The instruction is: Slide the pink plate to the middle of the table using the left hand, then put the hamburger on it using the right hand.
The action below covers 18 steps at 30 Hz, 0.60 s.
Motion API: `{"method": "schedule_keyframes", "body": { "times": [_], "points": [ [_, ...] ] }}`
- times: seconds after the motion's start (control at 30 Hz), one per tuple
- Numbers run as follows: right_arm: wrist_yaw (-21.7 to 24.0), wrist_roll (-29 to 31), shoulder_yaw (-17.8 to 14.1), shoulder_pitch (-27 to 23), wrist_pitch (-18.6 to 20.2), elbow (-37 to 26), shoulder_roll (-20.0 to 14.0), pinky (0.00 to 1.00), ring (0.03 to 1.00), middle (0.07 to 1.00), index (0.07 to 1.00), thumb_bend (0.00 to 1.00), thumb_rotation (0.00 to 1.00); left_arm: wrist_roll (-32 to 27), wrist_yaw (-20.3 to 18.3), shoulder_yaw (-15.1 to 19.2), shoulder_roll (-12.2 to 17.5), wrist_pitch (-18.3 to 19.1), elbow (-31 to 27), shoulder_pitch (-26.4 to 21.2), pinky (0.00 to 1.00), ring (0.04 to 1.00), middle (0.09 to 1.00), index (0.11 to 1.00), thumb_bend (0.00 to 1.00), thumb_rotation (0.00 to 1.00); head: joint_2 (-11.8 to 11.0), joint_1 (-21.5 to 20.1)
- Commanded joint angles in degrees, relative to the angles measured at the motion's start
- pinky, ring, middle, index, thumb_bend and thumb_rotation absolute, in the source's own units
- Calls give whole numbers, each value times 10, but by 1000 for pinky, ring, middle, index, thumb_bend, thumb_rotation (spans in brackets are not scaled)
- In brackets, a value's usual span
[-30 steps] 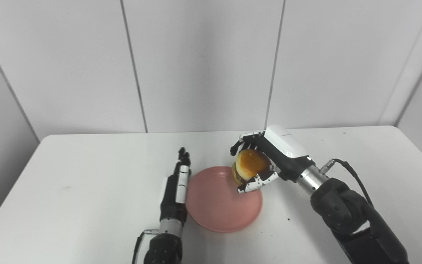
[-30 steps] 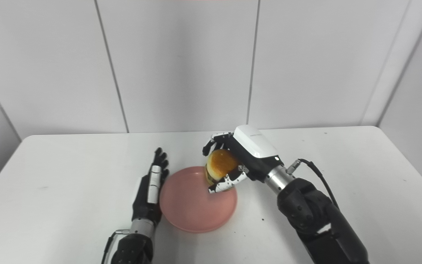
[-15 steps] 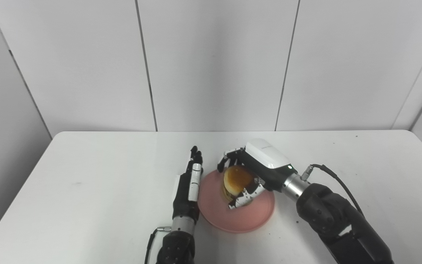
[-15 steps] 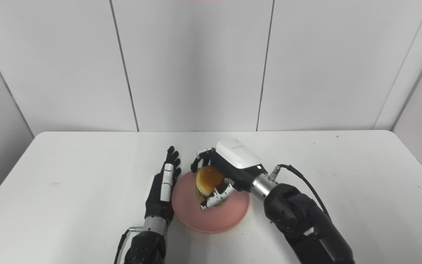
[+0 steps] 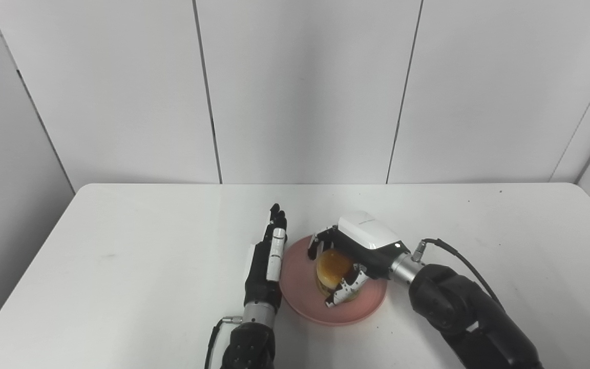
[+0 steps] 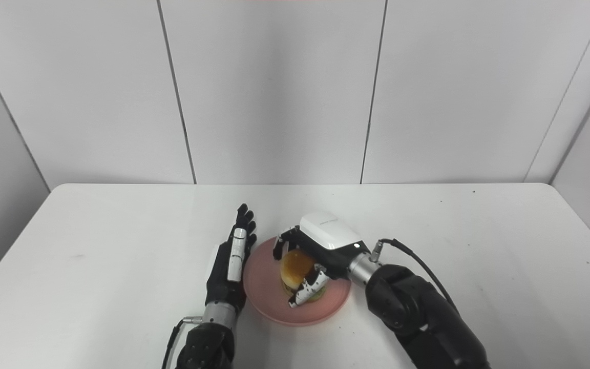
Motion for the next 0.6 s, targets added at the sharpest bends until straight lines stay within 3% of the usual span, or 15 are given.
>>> {"method": "schedule_keyframes", "body": {
  "times": [0.0, 0.03, 0.07, 0.1, 0.2, 0.27, 0.33, 0.47, 0.57],
  "points": [
    [-14, -8, -4, -20, -10, -17, 3, 422, 464, 547, 537, 509, 51, -1, 0, -1, -4, -6, 24, 41, 1000, 1000, 1000, 1000, 644, 1000, 1, -2],
    [-14, -11, -3, -18, -6, -22, 3, 463, 535, 600, 517, 511, 96, -2, 0, -1, -5, -7, 24, 41, 1000, 1000, 1000, 1000, 643, 1000, 1, -2],
    [-17, -13, -4, -16, -8, -24, 4, 508, 605, 658, 616, 583, 149, -4, 0, 0, -6, -9, 23, 42, 1000, 1000, 1000, 1000, 639, 1000, 1, -2],
    [-22, -13, -4, -13, -12, -26, 5, 515, 614, 666, 638, 598, 157, -7, 2, 2, -8, -12, 24, 42, 1000, 1000, 1000, 1000, 639, 1000, 1, -2],
    [-41, -10, -7, -4, -29, -22, 10, 642, 760, 799, 808, 706, 295, -19, -8, 5, -8, -19, 26, 44, 1000, 1000, 1000, 1000, 646, 1000, 1, -3],
    [-47, -6, -9, 1, -32, -23, 11, 729, 837, 862, 871, 730, 374, -24, -10, 5, -7, -15, 22, 45, 1000, 1000, 1000, 1000, 648, 1000, 2, -3],
    [-43, -4, -9, 6, -29, -30, 9, 885, 935, 930, 929, 736, 482, -20, -9, 3, -4, -16, 23, 46, 1000, 1000, 1000, 1000, 658, 1000, 1, -5],
    [-42, -8, -9, 12, -36, -38, 1, 986, 993, 981, 947, 717, 528, -17, -12, -1, 2, -12, 22, 46, 1000, 1000, 1000, 1000, 664, 1000, 2, -7],
    [-49, -9, -14, 19, -35, -48, 2, 999, 1000, 999, 957, 722, 522, -21, -15, 1, 2, -11, 20, 47, 1000, 1000, 1000, 1000, 669, 1000, 1, -9]
  ]
}}
